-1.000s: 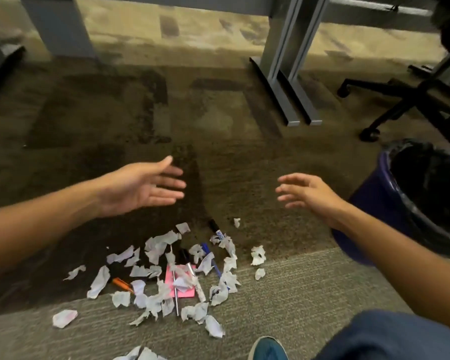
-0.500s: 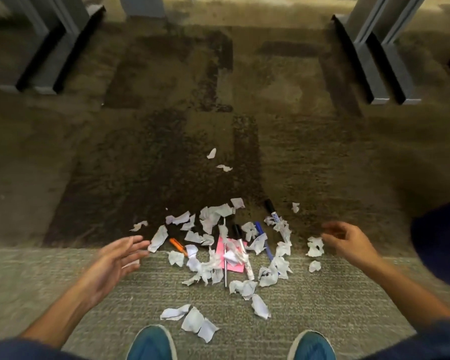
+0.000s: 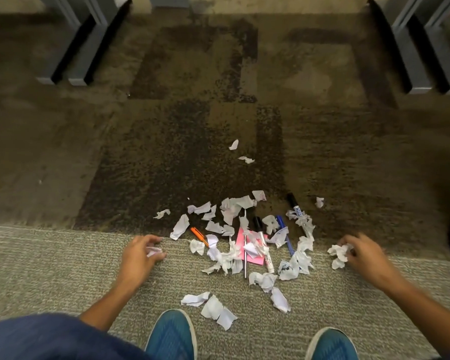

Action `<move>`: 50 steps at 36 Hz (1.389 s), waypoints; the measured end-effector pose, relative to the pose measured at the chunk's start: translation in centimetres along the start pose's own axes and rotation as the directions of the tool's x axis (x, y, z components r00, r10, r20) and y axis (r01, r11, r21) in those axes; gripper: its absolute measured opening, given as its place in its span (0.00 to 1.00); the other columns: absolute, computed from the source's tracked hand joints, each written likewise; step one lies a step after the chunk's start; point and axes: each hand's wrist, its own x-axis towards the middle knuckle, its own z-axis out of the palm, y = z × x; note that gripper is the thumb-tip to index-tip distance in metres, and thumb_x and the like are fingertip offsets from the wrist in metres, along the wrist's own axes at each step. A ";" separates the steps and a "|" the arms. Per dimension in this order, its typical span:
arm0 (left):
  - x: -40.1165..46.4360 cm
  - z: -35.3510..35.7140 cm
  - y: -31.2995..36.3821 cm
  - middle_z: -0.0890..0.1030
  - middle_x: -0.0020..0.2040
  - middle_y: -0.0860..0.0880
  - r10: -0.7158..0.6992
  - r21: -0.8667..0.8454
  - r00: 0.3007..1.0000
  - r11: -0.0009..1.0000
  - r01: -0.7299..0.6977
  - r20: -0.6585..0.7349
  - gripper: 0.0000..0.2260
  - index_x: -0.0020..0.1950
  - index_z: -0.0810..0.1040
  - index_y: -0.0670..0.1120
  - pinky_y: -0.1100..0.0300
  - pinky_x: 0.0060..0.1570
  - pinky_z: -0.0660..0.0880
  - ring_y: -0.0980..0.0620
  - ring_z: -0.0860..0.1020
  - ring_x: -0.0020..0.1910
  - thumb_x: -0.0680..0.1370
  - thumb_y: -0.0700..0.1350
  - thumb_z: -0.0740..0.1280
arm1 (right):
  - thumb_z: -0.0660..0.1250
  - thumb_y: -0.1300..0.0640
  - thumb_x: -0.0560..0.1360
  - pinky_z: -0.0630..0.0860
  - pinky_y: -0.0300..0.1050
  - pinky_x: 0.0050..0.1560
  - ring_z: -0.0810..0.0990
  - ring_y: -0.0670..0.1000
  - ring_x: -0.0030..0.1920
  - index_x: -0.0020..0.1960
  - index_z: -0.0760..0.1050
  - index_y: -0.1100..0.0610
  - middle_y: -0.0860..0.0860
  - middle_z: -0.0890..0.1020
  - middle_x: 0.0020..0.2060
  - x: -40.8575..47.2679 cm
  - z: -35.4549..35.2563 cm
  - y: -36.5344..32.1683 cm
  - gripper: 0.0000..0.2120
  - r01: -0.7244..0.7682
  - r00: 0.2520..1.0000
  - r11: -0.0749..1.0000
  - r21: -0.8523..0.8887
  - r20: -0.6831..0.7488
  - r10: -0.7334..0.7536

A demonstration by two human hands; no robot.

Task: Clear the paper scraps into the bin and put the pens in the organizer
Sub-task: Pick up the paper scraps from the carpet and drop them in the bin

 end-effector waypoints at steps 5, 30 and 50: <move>0.1 0.1 -0.4 0.80 0.39 0.50 -0.060 -0.107 0.998 0.992 0.063 0.027 0.08 0.48 0.78 0.51 0.64 0.36 0.71 0.54 0.79 0.38 0.72 0.42 0.75 | 0.70 0.66 0.71 0.73 0.49 0.36 0.79 0.47 0.36 0.40 0.75 0.48 0.47 0.81 0.34 -0.8 -0.1 -0.2 0.13 -0.034 0.999 0.989 0.143 -0.030 0.039; 2.5 0.9 3.9 0.80 0.39 0.52 -0.057 -0.585 0.998 0.809 0.055 0.016 0.12 0.52 0.80 0.50 0.61 0.35 0.68 0.57 0.71 0.31 0.83 0.41 0.58 | 0.65 0.42 0.78 0.69 0.40 0.35 0.77 0.45 0.37 0.45 0.73 0.51 0.47 0.80 0.40 -1.2 -1.9 -6.7 0.13 -0.094 0.980 0.911 0.401 0.197 0.015; 3.7 2.6 4.4 0.80 0.49 0.47 0.073 -0.001 0.993 0.997 -0.074 -0.090 0.09 0.48 0.80 0.47 0.56 0.44 0.71 0.51 0.77 0.46 0.72 0.49 0.75 | 0.63 0.43 0.79 0.78 0.48 0.57 0.77 0.48 0.53 0.67 0.70 0.51 0.50 0.78 0.57 -0.5 1.9 -7.8 0.20 0.114 0.981 0.992 -0.062 0.166 -0.103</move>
